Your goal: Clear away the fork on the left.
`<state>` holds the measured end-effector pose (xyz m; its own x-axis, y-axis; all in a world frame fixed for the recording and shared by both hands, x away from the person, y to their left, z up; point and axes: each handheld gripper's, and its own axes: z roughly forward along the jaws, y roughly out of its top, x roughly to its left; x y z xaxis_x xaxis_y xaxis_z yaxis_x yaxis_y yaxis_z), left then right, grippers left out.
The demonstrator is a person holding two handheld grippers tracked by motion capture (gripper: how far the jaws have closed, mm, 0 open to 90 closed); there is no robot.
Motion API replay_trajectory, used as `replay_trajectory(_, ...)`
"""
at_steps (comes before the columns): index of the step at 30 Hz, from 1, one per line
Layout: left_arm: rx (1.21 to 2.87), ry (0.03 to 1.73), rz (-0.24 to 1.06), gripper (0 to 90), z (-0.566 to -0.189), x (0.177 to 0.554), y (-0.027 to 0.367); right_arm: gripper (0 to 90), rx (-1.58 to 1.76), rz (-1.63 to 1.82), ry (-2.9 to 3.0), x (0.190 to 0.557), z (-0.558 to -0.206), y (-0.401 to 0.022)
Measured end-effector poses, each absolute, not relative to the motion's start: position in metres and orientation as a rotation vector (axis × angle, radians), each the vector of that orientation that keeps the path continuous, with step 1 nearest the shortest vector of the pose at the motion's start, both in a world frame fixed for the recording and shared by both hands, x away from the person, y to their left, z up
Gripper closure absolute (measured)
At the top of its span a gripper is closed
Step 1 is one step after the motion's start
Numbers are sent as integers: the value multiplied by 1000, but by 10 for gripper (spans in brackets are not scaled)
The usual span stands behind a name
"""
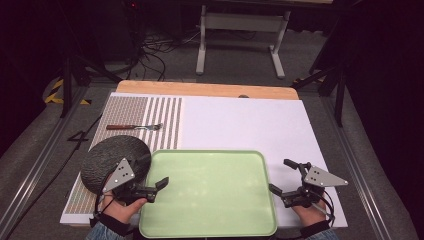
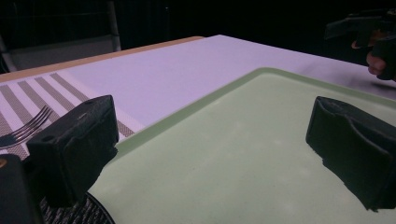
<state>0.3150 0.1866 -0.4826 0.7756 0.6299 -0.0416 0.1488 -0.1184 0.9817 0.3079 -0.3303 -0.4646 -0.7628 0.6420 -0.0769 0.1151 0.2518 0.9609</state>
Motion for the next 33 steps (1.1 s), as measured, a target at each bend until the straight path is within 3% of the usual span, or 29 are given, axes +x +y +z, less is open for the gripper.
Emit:
replay_trajectory(7,1734,624,495,51,-483,317,188,4,683,1533,2073,308,-465,-330)
replay_trajectory(20,1706,613,450,60,-478,318,185,4,680,1534,2080,308,-465,-329)
replay_trajectory(33,1773,596,441,145,-465,324,184,4,685,1539,2085,310,-466,-328)
